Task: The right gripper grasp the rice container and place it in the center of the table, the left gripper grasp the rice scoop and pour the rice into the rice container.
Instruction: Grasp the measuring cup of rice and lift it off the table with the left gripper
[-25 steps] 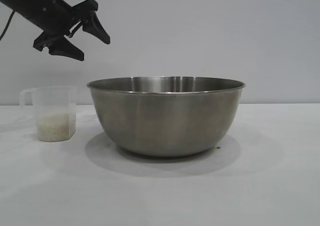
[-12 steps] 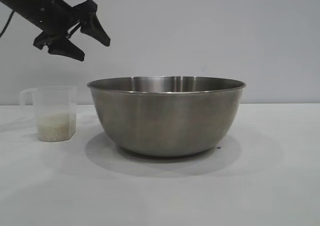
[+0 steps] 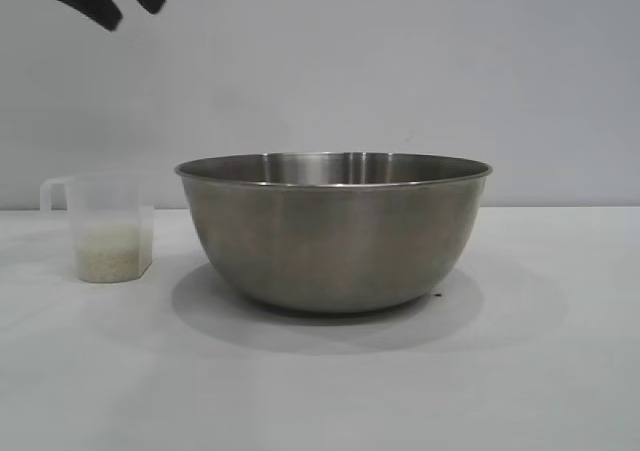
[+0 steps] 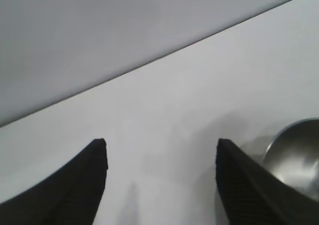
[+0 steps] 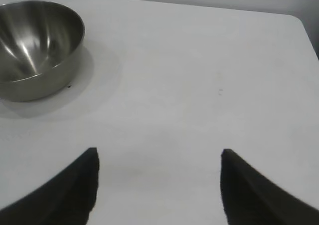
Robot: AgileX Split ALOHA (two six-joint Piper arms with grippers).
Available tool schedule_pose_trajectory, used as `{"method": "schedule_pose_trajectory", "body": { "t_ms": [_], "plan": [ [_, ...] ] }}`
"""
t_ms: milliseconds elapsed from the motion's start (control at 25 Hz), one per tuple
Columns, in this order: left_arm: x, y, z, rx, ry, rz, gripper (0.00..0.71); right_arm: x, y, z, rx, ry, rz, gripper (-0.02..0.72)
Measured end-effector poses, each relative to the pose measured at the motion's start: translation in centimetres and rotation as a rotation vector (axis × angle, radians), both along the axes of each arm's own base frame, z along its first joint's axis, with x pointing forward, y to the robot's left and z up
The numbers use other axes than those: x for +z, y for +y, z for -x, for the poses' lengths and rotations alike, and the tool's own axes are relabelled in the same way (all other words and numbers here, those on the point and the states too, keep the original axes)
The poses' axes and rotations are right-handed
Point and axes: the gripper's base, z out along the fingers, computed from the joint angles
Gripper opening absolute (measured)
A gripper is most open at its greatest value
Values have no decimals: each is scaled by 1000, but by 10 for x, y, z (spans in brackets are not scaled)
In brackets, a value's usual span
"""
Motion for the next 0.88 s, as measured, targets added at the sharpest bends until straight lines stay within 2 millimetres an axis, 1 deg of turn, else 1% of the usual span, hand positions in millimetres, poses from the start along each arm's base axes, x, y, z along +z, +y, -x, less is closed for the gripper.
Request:
{"method": "schedule_pose_trajectory", "body": {
  "t_ms": [200,280,440,560,760,880],
  "plan": [
    [-4,7,18,25,184,-80,457,0,0,0,0,0,0,442],
    [-5,11,23,37,232,-116,457,0,0,0,0,0,0,442],
    [-5,19,34,72,276,-189,457,0,0,0,0,0,0,442],
    [-2,22,45,84,266,-213,457,0,0,0,0,0,0,442],
    [3,23,66,105,177,-202,457,0,0,0,1,0,-1,442],
    [-4,22,82,121,127,-166,457,0,0,0,1,0,-1,442]
  ]
}}
